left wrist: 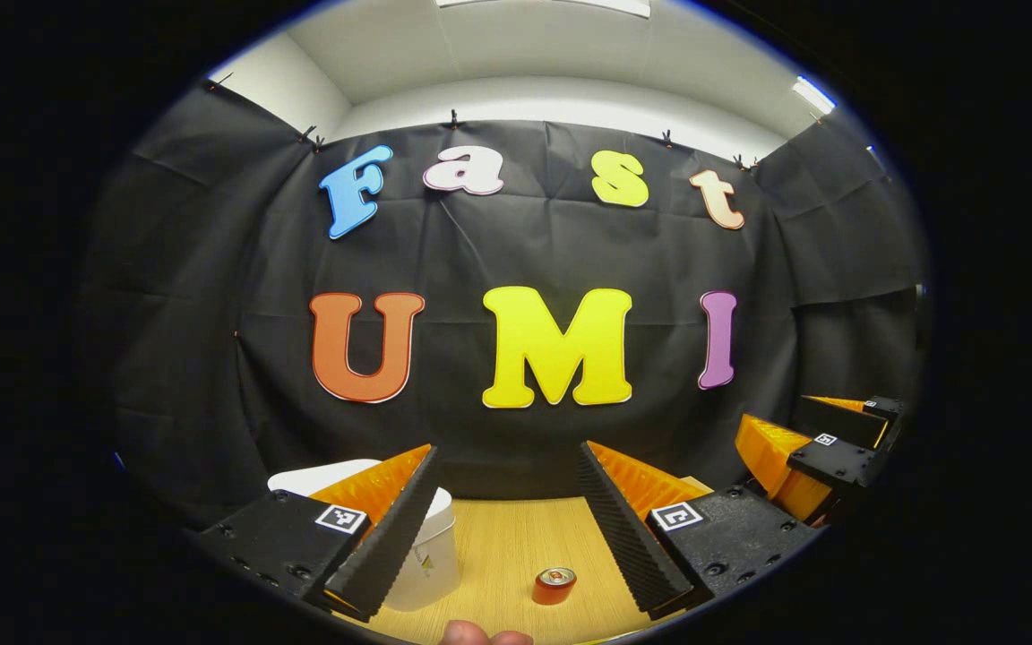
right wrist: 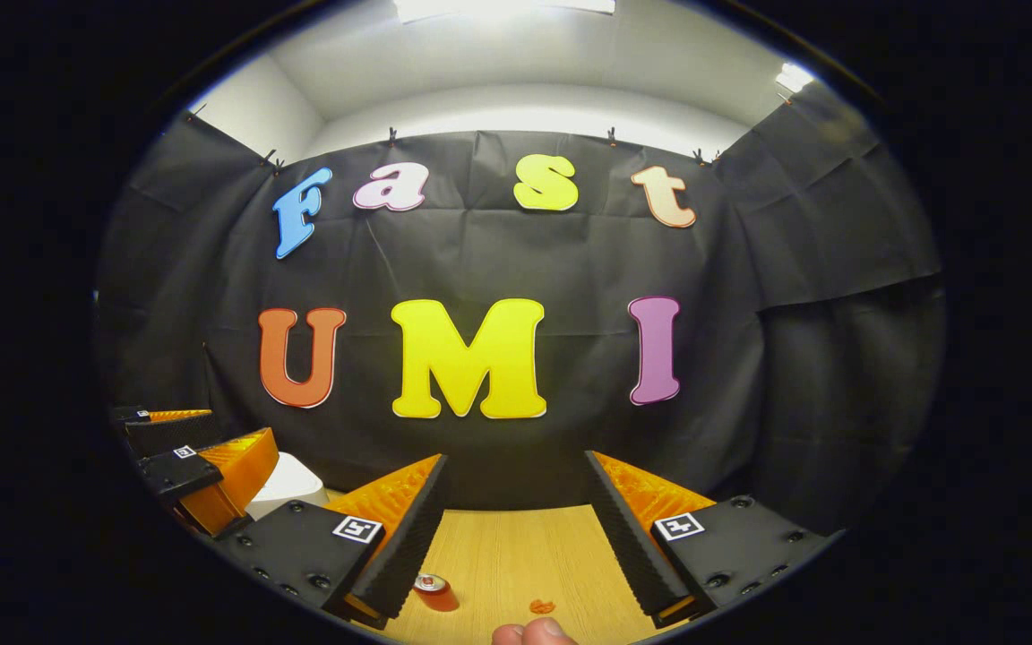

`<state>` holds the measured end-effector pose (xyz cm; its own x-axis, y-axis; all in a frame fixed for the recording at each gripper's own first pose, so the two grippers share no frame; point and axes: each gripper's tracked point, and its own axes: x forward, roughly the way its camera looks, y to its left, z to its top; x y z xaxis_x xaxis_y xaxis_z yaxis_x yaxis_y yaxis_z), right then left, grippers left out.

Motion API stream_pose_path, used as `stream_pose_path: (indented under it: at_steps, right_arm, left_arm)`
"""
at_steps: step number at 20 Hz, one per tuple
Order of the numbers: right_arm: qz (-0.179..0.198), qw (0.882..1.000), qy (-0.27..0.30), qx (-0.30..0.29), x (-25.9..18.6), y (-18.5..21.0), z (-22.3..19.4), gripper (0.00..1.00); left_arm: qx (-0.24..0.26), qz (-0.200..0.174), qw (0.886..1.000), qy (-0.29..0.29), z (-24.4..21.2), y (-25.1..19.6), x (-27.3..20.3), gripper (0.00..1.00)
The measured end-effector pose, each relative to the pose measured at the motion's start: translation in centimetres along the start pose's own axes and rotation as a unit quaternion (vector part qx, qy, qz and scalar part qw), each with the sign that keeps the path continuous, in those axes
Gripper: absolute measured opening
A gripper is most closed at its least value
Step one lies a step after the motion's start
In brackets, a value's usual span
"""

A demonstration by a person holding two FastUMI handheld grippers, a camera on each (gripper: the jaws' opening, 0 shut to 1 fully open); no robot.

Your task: Press the lid of the desktop garbage bin to open it, pick up the crumpled paper on the desktop and throw it into the bin, then pick up the pop can on the desktop and drop it into the bin, and finally close the garbage bin lid.

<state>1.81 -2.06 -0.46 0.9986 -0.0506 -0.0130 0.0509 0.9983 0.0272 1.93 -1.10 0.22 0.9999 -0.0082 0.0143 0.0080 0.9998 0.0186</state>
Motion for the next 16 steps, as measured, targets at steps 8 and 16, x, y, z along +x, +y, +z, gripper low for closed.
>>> stream_pose_path:
  at_steps: [8,16]
  right_arm:
    - [0.005,1.0,-0.002,-0.004,0.8,-0.6,0.0,0.94]
    - [0.001,1.0,0.0,-0.005,0.6,-1.6,-0.3,0.94]
  left_arm:
    - [0.005,-0.002,1.0,-0.008,0.2,-0.9,0.8,0.99]
    - [0.004,-0.002,1.0,0.0,-0.7,-1.1,1.2,0.99]
